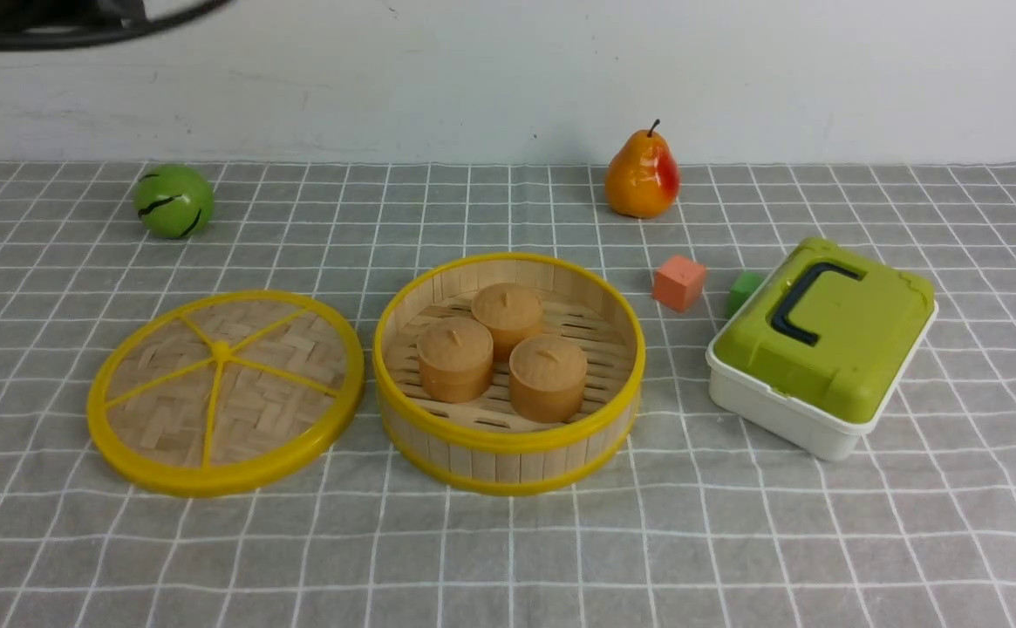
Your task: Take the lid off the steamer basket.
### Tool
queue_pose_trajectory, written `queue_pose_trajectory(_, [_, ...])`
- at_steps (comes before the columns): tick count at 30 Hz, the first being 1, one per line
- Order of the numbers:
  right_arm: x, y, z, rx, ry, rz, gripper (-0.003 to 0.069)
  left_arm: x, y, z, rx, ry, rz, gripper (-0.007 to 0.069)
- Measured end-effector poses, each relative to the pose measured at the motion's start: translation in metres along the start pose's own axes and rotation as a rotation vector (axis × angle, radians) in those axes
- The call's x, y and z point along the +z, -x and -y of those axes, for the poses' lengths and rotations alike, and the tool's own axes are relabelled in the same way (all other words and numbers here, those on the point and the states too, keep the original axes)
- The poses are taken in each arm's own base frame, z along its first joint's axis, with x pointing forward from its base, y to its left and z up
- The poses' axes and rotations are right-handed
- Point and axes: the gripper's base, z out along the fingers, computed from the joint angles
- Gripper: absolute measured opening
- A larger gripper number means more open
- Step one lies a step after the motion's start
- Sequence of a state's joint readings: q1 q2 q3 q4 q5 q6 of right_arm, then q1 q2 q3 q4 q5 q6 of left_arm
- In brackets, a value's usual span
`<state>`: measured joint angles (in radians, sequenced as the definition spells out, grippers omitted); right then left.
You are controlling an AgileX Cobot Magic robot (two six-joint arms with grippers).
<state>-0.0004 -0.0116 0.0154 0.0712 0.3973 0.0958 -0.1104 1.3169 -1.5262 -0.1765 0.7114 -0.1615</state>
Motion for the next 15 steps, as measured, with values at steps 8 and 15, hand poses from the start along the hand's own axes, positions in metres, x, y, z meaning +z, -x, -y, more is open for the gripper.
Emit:
queue_pose_trajectory(8, [0.000,0.000,0.000,0.000,0.000,0.000,0.0244,-0.133,-0.094,-0.003,0.045,-0.181,0.229,-0.0013])
queue_pose_trajectory(15, [0.000,0.000,0.000,0.000,0.000,0.000,0.0244,-0.136,-0.197,-0.033,0.031,-0.160,0.151,-0.0013])
